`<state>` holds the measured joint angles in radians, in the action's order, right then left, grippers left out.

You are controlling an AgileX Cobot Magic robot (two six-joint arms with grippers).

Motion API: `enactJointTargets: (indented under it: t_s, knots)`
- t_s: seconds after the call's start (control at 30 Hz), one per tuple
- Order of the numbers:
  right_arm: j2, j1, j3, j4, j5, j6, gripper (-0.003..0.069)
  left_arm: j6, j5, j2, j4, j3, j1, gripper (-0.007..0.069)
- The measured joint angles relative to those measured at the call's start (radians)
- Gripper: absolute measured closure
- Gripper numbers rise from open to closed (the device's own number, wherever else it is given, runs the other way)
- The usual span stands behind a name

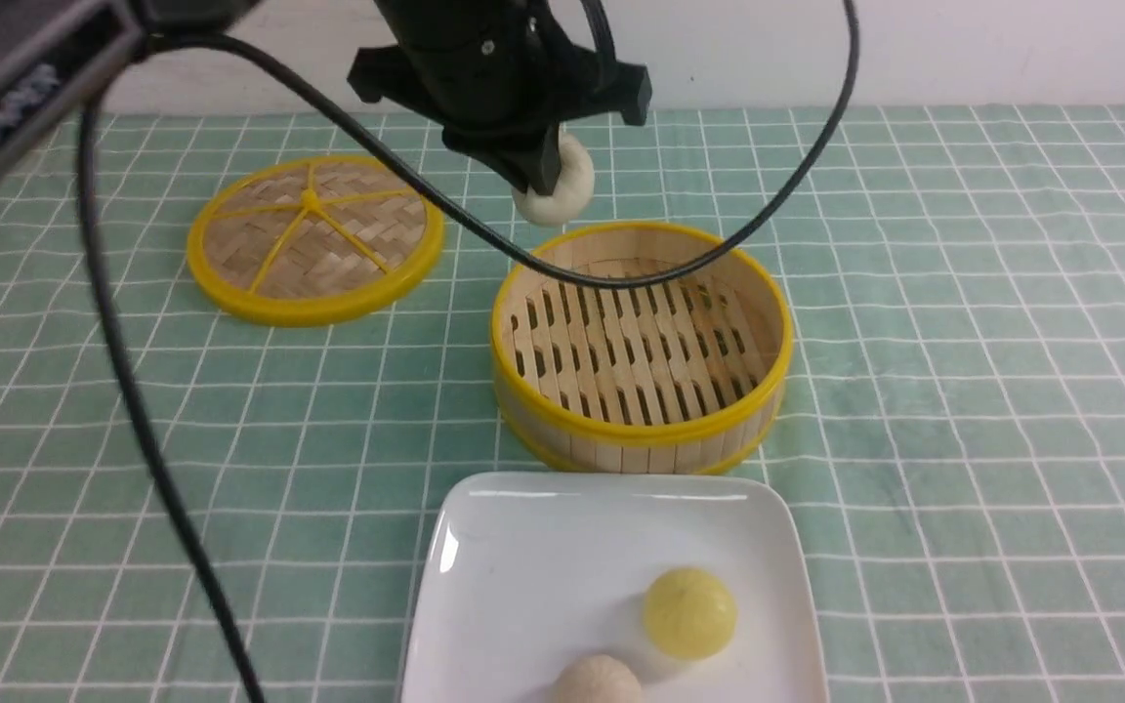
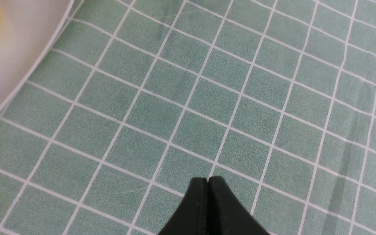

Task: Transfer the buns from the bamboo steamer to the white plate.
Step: 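Carry the bun from the bamboo steamer to the plate with the left gripper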

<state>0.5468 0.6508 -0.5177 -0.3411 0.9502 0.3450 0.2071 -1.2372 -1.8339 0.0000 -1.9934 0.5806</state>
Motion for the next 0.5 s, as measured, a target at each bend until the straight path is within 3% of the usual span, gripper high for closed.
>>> enactJointTargets:
  t_s: [0.3, 0.5]
  knots:
    - [0.000, 0.000, 0.000, -0.005, 0.000, 0.000, 0.0646, 0.033, 0.015, 0.136, 0.000, 0.470, 0.143, 0.0596]
    - [0.000, 0.000, 0.000, -0.005, 0.000, 0.000, 0.0646, 0.102, 0.278, 0.086, 0.009, 0.683, 0.190, 0.0586]
